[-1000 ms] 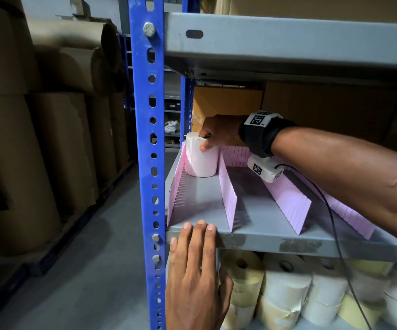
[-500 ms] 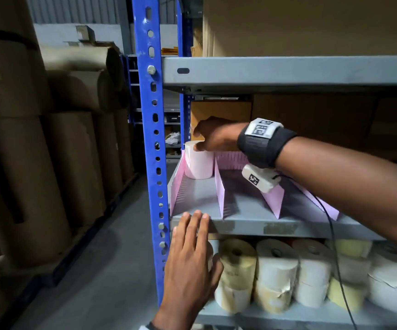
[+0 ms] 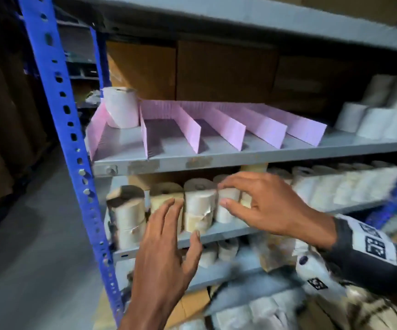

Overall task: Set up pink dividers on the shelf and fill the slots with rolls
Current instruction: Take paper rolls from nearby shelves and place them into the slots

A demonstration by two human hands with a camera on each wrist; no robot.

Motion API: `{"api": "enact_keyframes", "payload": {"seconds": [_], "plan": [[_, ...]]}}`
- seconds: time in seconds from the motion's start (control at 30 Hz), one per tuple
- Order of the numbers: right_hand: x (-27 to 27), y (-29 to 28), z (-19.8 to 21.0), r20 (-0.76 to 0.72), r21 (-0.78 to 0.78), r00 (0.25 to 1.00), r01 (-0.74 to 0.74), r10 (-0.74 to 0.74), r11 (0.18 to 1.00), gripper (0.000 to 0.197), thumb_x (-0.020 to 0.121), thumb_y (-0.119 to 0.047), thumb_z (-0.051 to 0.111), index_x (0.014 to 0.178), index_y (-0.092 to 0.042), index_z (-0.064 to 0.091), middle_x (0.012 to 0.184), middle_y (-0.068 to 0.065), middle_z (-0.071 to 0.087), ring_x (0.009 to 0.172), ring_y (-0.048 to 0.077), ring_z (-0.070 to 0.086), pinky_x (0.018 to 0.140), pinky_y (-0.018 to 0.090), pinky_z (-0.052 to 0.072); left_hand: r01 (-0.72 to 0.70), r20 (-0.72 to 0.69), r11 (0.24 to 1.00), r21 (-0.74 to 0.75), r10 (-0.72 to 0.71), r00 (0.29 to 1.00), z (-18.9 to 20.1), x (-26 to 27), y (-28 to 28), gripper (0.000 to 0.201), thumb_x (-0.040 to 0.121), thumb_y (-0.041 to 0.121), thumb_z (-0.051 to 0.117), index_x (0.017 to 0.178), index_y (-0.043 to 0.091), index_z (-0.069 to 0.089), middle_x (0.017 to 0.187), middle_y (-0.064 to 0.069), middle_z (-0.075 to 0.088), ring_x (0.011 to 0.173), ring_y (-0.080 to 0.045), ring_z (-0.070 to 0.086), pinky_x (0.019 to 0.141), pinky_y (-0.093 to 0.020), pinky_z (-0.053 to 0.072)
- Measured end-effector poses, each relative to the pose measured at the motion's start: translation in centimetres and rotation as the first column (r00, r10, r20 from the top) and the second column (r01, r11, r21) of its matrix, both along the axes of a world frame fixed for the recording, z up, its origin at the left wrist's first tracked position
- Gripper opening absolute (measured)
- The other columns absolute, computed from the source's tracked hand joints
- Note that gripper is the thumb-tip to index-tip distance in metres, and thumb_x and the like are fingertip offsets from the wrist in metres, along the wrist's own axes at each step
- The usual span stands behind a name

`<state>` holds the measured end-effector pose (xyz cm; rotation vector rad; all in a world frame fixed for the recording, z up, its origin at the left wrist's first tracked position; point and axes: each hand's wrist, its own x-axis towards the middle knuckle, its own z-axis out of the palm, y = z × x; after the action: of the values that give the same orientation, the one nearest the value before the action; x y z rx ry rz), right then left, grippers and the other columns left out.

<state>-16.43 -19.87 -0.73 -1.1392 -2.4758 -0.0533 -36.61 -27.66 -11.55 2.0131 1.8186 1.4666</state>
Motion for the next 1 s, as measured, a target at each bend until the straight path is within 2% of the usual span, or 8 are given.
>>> {"api": "enact_keyframes", "payload": {"seconds": [0.13, 0.2, 0.3, 0.37, 0.63, 0.83, 0.93, 1.0], "plan": [[6.5, -0.8, -3.5, -0.057, -0.091, 0.986, 0.150, -0.156, 0.984, 0.043, 0.088, -0.058, 0.051, 0.116, -0.030, 0.068, 0.115, -0.013, 0.069, 0.103, 0.010, 0.066, 0.087, 0.035, 0.055, 0.130, 0.013, 0.990, -0.060, -0.129, 0.991, -0.6, 4.7, 0.4, 0.052, 0.092, 0.031, 0.069, 0.142, 0.022, 0.057, 0.147, 0.003, 0.053, 0.135, -0.017, 0.051, 0.106, -0.034, 0.046], [10.1, -1.0, -4.5, -0.067, -0.112, 0.971, 0.223, -0.231, 0.969, 0.043, 0.088, -0.059, 0.050, 0.116, -0.031, 0.067, 0.116, -0.015, 0.068, 0.108, 0.010, 0.064, 0.090, 0.034, 0.053, 0.192, 0.017, 0.980, -0.058, -0.191, 0.981, -0.8, 7.4, 1.0, 0.052, 0.088, 0.038, 0.064, 0.138, 0.023, 0.061, 0.141, 0.004, 0.057, 0.129, -0.016, 0.056, 0.099, -0.033, 0.051], [15.4, -1.3, -5.4, -0.063, -0.151, 0.937, 0.330, -0.342, 0.932, 0.048, 0.086, -0.062, 0.047, 0.118, -0.032, 0.067, 0.118, -0.018, 0.067, 0.112, 0.006, 0.062, 0.095, 0.030, 0.050, 0.277, 0.006, 0.960, -0.043, -0.277, 0.961, -0.8, 12.1, 2.2, 0.053, 0.083, 0.046, 0.058, 0.128, 0.021, 0.068, 0.129, 0.003, 0.064, 0.116, -0.008, 0.057, 0.084, -0.017, 0.047], [19.4, -1.0, -5.6, -0.079, -0.173, 0.915, 0.379, -0.397, 0.909, 0.049, 0.085, -0.062, 0.047, 0.118, -0.031, 0.068, 0.118, -0.017, 0.067, 0.112, 0.007, 0.062, 0.096, 0.032, 0.049, 0.332, 0.035, 0.940, -0.080, -0.330, 0.943, -0.7, 16.0, 3.6, 0.050, 0.079, 0.043, 0.063, 0.123, 0.021, 0.071, 0.123, 0.003, 0.067, 0.106, -0.007, 0.063, 0.074, -0.015, 0.048], [36.9, 2.5, -4.3, -0.113, -0.156, 0.845, 0.504, -0.522, 0.850, 0.051, 0.086, -0.069, 0.042, 0.123, -0.039, 0.061, 0.121, -0.029, 0.058, 0.113, -0.006, 0.053, 0.093, 0.027, 0.050, 0.404, 0.088, 0.912, -0.072, -0.397, 0.913, -0.2, 33.3, 10.3, 0.054, 0.075, 0.053, 0.050, 0.113, 0.023, 0.073, 0.111, 0.002, 0.069, 0.100, -0.015, 0.071, 0.084, -0.013, 0.042], [44.5, 6.8, -0.5, -0.212, -0.094, 0.822, 0.521, -0.528, 0.849, 0.052, 0.085, -0.070, 0.042, 0.119, -0.038, 0.065, 0.119, -0.028, 0.060, 0.111, -0.003, 0.057, 0.097, 0.024, 0.047, 0.470, 0.111, 0.880, -0.072, -0.461, 0.881, 1.7, 42.7, 15.7, 0.047, 0.078, 0.051, 0.060, 0.125, 0.049, 0.056, 0.128, 0.029, 0.053, 0.115, 0.003, 0.056, 0.086, 0.002, 0.034], [46.5, 9.8, 1.3, -0.261, -0.053, 0.816, 0.521, -0.515, 0.852, 0.053, 0.083, -0.068, 0.043, 0.117, -0.036, 0.066, 0.119, -0.024, 0.062, 0.112, -0.003, 0.056, 0.099, 0.027, 0.046, 0.466, 0.093, 0.885, -0.017, -0.462, 0.882, 3.3, 46.2, 18.8, 0.048, 0.080, 0.048, 0.061, 0.127, 0.037, 0.063, 0.125, 0.020, 0.060, 0.107, -0.003, 0.058, 0.086, -0.008, 0.041], [47.6, 12.1, 2.1, -0.307, -0.015, 0.813, 0.516, -0.495, 0.857, 0.051, 0.083, -0.066, 0.046, 0.116, -0.034, 0.067, 0.116, -0.022, 0.064, 0.092, -0.014, 0.056, 0.090, 0.026, 0.048, 0.452, 0.080, 0.892, 0.020, -0.453, 0.888, 4.4, 48.0, 21.2, 0.047, 0.084, 0.045, 0.062, 0.129, 0.031, 0.064, 0.127, 0.017, 0.061, 0.113, -0.001, 0.057, 0.090, -0.014, 0.043]]}}
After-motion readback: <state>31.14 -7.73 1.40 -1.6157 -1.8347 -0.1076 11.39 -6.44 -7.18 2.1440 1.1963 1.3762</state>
